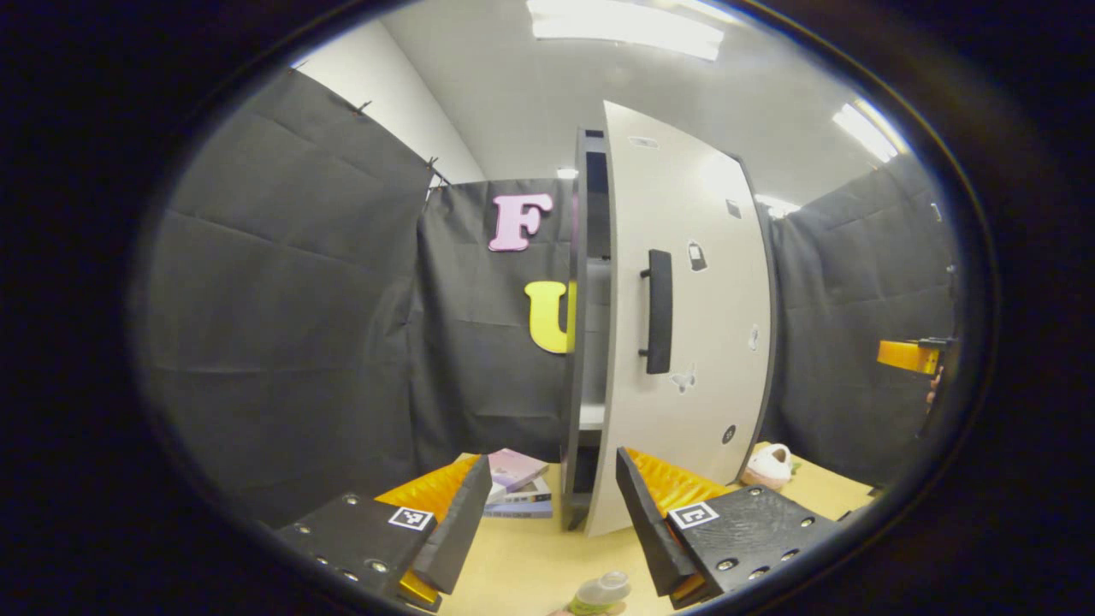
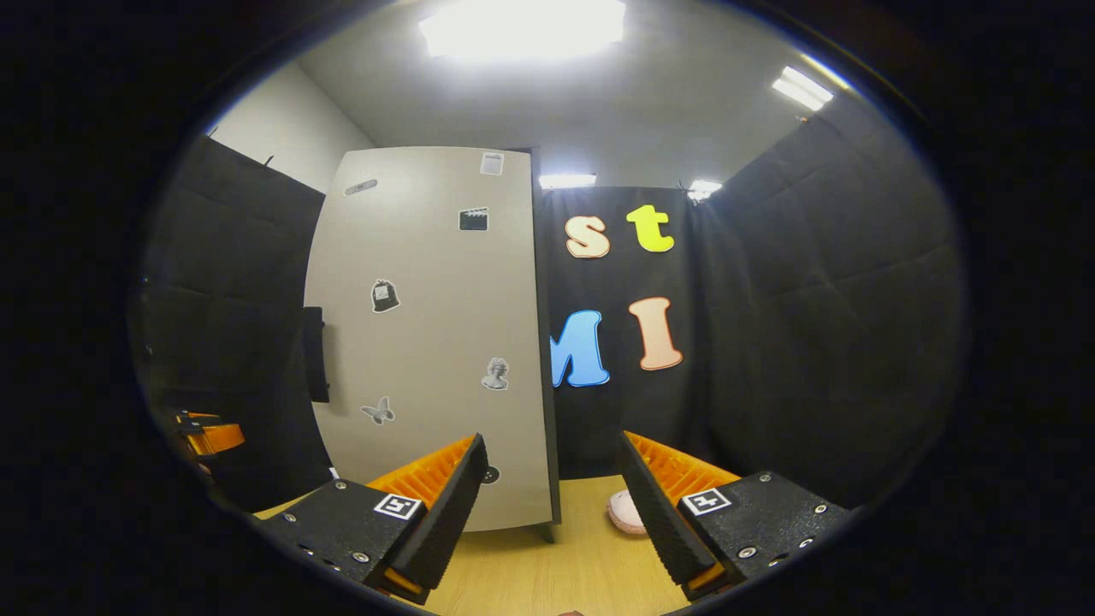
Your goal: Open the cabinet door with the right hand, grasp the bottle in the cabinet with the left hand and place it on the coaster, then close the cabinet door with the right hand.
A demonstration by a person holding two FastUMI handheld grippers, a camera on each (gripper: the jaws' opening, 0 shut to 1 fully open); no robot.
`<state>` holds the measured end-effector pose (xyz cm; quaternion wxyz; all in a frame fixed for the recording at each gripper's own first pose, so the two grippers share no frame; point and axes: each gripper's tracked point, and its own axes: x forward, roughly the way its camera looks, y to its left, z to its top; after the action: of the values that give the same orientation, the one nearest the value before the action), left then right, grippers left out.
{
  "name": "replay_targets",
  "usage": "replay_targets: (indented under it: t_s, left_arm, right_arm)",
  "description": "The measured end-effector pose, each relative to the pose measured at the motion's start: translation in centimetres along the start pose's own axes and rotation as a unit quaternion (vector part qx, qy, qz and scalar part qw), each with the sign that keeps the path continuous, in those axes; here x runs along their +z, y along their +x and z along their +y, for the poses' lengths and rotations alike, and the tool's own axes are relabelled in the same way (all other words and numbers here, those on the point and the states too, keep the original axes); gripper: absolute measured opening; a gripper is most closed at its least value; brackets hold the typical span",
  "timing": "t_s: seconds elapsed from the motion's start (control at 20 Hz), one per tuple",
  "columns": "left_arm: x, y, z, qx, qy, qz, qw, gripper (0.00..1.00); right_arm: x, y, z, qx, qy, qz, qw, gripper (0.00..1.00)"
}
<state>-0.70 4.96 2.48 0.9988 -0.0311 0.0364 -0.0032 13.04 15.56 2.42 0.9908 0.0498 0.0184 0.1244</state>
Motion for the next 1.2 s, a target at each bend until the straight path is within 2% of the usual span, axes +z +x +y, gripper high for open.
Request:
replay_targets:
  t_s: [0.05, 0.3, 0.45, 0.7, 1.2]
  left_arm:
    - [0.2, 0.4, -0.6, -0.001, 0.001, 0.000, 1.000, 0.84]
    - [0.4, 0.6, -2.6, -0.004, 0.006, -0.001, 1.000, 0.87]
    - [0.5, 0.6, -2.9, -0.001, 0.013, 0.001, 1.000, 0.81]
    - [0.8, 0.8, -2.9, 0.005, 0.023, 0.001, 1.000, 0.87]
    - [1.0, 0.3, -2.9, 0.010, 0.029, -0.004, 1.000, 0.87]
  right_arm:
    - [0.1, 0.0, -0.7, -0.002, -0.003, -0.003, 1.000, 0.94]
    - [0.3, 0.1, -2.3, 0.003, -0.011, -0.014, 1.000, 0.94]
    - [0.0, 0.7, -2.8, 0.003, -0.008, -0.016, 1.000, 0.94]
    - [-0.6, 1.4, -3.0, 0.006, 0.003, -0.009, 1.000, 0.94]
    - [-0.3, 1.2, -2.8, 0.008, 0.004, -0.011, 1.000, 0.94]
